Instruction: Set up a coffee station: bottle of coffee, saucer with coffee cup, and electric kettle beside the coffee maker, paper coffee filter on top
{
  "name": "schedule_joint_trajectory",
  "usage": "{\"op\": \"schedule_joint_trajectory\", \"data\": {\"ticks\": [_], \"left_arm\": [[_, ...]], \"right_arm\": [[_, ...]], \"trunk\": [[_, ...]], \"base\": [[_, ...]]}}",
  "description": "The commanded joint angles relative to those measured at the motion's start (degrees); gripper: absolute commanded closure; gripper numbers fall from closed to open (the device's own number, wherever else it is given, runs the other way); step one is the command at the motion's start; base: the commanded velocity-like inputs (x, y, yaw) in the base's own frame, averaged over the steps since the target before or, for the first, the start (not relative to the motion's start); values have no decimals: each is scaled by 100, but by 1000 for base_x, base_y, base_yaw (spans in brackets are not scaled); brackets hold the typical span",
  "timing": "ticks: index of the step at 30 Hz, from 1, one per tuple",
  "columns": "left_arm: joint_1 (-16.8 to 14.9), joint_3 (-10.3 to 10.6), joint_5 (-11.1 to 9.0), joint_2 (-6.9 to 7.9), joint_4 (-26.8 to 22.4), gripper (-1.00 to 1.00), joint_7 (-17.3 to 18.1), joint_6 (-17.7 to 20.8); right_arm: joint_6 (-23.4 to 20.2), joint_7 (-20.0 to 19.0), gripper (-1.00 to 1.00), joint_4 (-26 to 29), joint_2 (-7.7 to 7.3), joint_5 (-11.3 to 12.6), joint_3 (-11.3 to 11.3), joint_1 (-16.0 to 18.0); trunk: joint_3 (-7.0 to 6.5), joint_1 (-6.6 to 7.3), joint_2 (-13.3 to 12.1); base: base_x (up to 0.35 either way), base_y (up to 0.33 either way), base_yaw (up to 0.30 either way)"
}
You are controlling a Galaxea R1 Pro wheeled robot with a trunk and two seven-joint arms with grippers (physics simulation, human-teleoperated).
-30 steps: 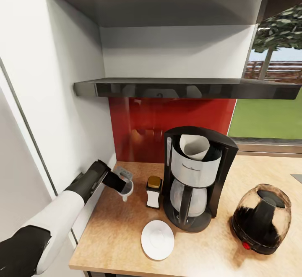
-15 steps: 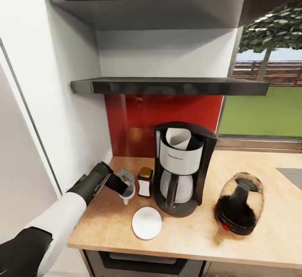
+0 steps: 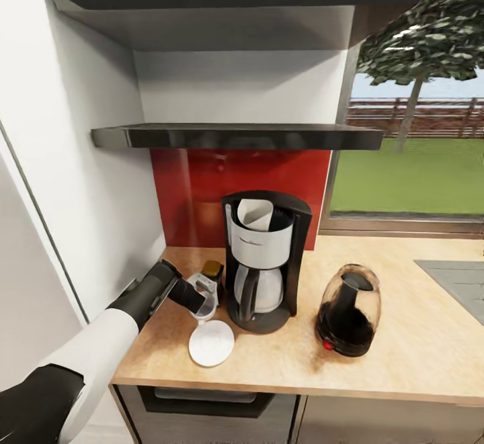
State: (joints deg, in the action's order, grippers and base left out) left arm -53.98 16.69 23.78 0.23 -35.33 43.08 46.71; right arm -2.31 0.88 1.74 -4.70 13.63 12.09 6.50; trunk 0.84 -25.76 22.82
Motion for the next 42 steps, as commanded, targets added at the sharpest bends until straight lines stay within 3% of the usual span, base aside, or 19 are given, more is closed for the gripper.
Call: {"op": "schedule_joint_trajectory", "data": {"ticks": [1,10,20,42], "left_arm": [[-5,9,57,9,-9,100,51,5],[9,18,52,5,32,100,106,5],[4,10,57,-2,29,100,130,5],[64,9,57,63,68,100,130,-3]], "right_arm": [[-24,9,-100,11,1,55,48,1],[-24,9,-100,11,4,59,48,1],[-24,9,-100,11,3,52,54,1],[-24,13,-100,11,-4,52,65,1]], "trunk": [[9,-3,9],[9,-3,9],[9,-3,9],[9,-3,9]], "base": [[-22,-12,-35],[-17,-12,-6],[-202,-142,0],[-4,-2,0]]}}
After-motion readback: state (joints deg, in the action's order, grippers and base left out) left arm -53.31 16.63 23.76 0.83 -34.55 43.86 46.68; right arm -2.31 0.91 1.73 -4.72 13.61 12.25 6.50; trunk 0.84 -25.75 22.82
